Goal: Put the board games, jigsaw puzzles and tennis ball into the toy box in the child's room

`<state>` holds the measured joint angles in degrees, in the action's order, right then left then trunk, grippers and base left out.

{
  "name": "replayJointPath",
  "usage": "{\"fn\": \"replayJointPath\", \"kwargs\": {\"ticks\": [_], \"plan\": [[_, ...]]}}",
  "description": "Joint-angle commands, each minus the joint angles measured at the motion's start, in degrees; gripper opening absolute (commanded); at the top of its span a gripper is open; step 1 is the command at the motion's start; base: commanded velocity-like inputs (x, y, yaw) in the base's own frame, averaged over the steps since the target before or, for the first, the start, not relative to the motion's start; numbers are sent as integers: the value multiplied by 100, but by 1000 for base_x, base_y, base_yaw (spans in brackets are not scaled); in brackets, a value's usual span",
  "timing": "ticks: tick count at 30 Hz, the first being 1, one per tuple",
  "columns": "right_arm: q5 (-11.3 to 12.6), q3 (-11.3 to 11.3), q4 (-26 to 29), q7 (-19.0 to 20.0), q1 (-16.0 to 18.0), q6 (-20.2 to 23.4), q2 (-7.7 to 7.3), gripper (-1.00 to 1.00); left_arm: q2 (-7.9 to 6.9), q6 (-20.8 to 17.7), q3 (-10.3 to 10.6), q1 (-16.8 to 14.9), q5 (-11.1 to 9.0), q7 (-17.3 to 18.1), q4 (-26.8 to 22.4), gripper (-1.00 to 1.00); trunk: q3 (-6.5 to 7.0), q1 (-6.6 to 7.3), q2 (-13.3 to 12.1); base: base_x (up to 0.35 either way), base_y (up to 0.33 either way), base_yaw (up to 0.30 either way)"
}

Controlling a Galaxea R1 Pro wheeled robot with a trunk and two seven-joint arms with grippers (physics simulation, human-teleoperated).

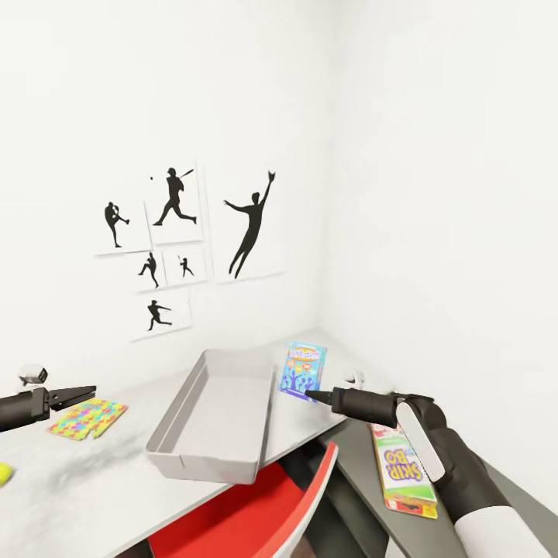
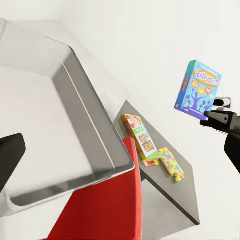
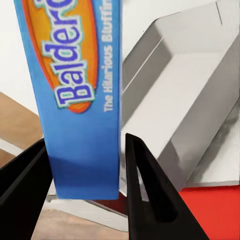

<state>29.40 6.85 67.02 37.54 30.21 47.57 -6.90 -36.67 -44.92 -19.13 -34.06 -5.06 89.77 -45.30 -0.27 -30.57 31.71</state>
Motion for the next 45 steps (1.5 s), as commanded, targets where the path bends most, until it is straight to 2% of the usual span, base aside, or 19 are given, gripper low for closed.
{"fn": "replayJointPath", "kwargs": {"ticks": [1,18,28,42,45], "plan": [[39,3,4,-1,2,33,-4,-100,1,-61,1,-4,5,23,3,100,1,-5,4,257,0,269],[39,1,4,-1,2,33,-4,-100,2,-52,-3,-4,5,23,0,100,63,-5,4,214,21,269],[39,1,4,-1,2,33,-7,-100,2,-48,-3,-4,5,23,3,100,99,-5,4,68,9,269],[40,-26,-39,-9,2,-44,-15,-100,2,-35,-3,-4,5,23,3,100,141,-5,4,186,-3,226],[-44,75,60,89,-97,-127,38,-100,101,-33,23,-4,-12,23,28,100,141,-5,4,0,0,0]]}}
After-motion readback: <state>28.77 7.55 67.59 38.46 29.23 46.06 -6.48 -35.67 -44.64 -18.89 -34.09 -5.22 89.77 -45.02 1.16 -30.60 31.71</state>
